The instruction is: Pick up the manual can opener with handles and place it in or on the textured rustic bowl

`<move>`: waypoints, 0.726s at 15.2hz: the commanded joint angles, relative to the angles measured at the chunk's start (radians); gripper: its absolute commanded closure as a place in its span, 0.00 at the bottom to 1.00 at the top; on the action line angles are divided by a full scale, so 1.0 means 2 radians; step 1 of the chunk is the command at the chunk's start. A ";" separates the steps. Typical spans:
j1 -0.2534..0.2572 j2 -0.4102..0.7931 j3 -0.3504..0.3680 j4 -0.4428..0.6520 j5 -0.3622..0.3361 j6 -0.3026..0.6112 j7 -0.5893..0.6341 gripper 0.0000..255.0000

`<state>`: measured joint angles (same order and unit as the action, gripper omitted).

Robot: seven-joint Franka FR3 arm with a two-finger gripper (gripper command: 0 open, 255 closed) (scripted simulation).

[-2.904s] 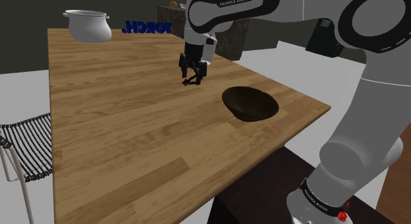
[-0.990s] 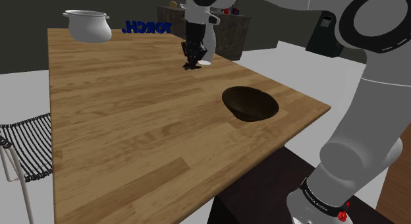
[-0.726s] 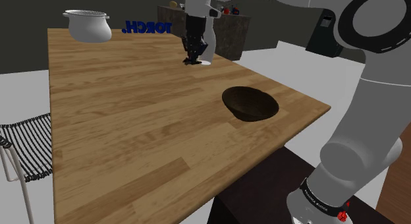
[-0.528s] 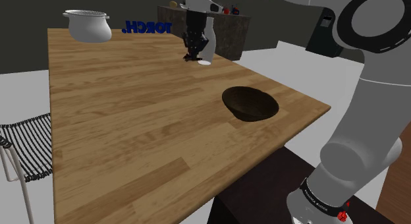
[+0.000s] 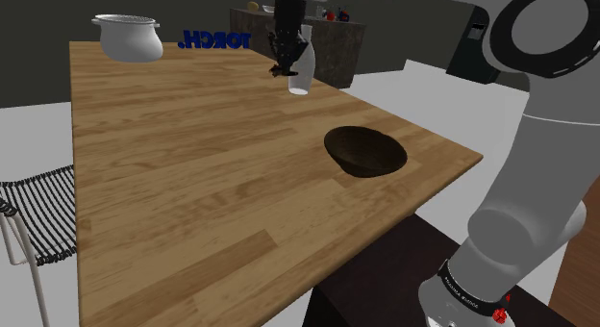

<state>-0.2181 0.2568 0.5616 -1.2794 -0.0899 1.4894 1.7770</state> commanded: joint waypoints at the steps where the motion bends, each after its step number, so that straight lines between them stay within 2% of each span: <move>1: -0.016 -0.041 0.001 -0.047 0.021 0.011 -0.009 1.00; 5: -0.042 -0.146 -0.007 -0.161 0.077 0.034 -0.039 1.00; 11: -0.043 -0.288 -0.039 -0.291 0.140 0.036 -0.082 1.00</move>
<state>-0.3060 -0.2689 0.4974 -1.8126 0.1699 1.5585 1.6296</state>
